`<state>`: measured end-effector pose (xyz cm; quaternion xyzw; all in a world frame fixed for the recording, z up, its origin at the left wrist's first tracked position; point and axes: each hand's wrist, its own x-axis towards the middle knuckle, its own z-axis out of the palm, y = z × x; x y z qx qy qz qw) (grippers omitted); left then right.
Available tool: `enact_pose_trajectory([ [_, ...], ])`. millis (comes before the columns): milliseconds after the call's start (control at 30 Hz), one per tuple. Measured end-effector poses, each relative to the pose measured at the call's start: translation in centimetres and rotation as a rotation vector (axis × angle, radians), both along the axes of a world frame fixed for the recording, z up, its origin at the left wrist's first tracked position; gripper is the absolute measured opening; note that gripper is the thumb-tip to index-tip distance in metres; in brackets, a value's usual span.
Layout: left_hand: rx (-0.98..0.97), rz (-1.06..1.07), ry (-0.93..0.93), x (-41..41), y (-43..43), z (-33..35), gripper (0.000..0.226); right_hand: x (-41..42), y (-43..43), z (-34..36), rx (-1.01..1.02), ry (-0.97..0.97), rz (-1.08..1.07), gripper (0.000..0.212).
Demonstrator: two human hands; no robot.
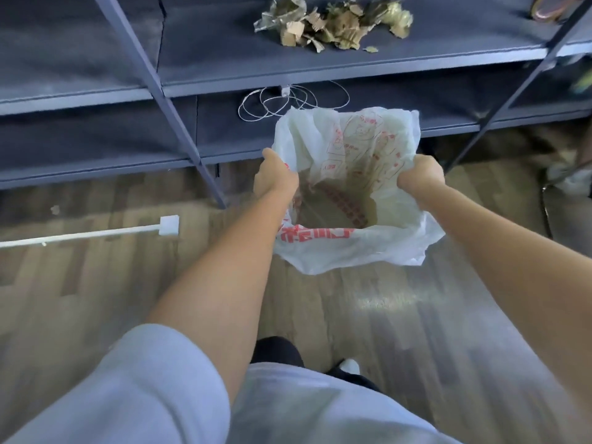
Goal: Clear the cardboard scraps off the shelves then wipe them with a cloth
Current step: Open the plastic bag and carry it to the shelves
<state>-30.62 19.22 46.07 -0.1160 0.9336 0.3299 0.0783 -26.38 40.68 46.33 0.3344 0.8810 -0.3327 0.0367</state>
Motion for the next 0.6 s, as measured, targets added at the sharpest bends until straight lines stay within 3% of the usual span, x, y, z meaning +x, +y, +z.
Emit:
enact_pose_trajectory([
  [600, -0.019, 0.102, -0.065, -16.1, 15.8, 0.4, 0.036, -18.3, 16.2, -0.3, -0.046, -0.013, 0.101, 0.012],
])
